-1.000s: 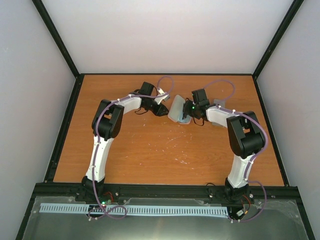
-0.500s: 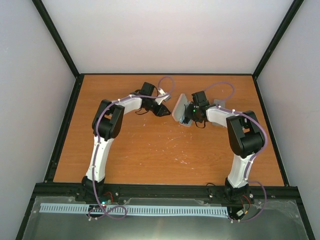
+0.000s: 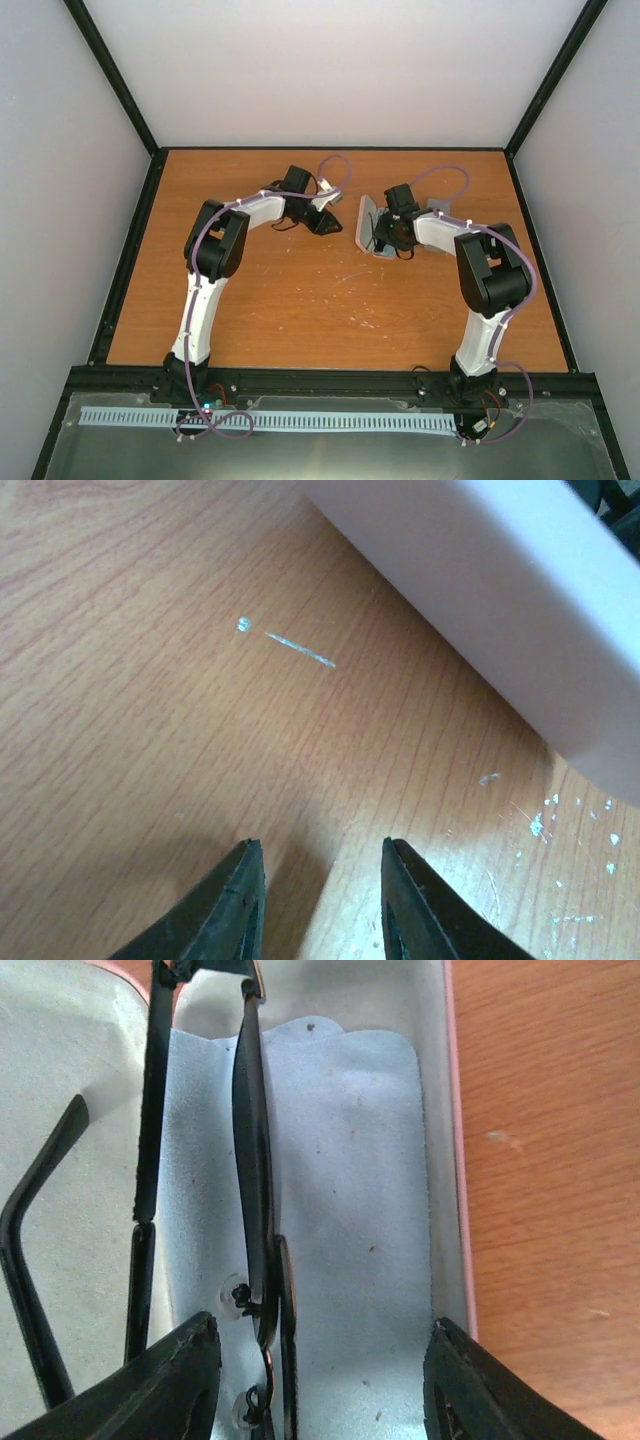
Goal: Organize the sunglasses
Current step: Place the sunglasses in the sunglasses case, then adjust the sunglasses in the sunglasses case.
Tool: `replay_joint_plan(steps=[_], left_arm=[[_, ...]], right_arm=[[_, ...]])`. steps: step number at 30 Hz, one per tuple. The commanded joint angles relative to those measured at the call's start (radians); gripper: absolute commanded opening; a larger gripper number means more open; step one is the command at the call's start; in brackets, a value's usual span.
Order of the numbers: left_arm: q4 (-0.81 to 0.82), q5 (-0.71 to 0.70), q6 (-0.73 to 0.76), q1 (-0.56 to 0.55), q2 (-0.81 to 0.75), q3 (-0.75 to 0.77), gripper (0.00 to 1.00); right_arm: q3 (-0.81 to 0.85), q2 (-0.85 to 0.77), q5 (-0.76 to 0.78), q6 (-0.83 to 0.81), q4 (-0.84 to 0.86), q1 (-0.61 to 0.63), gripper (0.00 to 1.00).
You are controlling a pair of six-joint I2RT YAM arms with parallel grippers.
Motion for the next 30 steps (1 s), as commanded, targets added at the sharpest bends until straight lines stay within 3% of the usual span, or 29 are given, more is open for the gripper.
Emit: replay_joint_plan(steps=[1,5,9,11,13,17,18,22,30], left_arm=[[0.006,-0.007,0.021,-0.015,-0.045,-0.011,0.34],[0.006,-0.007,0.022,-0.016,-0.043,-0.013,0.34],[0.006,-0.011,0.026,-0.018,-0.043,-0.013,0.34],[0.005,-0.013,0.027,-0.018,-0.043,-0.015,0.34],[0.005,-0.016,0.03,-0.02,-0.043,-0.017,0.34],[0.004,-0.018,0.031,-0.021,-0.045,-0.021,0.34],[0.004,-0.018,0.032,-0.021,-0.045,-0.022,0.34],[0.004,-0.019,0.033,-0.024,-0.046,-0.022,0.34],[0.006,-0.02,0.033,-0.042,-0.039,-0.018,0.34]], right_arm=[[-0.013,-0.057,0.079,-0.02,-0.065,-0.016,0.56],[-0.004,-0.082,0.109,-0.034,-0.074,-0.02,0.56],[0.002,-0.096,0.114,-0.042,-0.071,-0.025,0.38],[0.008,-0.095,0.11,-0.043,-0.071,-0.027,0.39],[0.013,-0.092,0.11,-0.044,-0.077,-0.028,0.46],[0.022,-0.098,0.141,-0.05,-0.101,-0.029,0.47],[0.024,-0.102,0.155,-0.052,-0.11,-0.028,0.44],[0.017,-0.139,0.2,-0.056,-0.114,-0.031,0.15],[-0.002,-0.204,0.166,-0.067,-0.048,-0.031,0.11]])
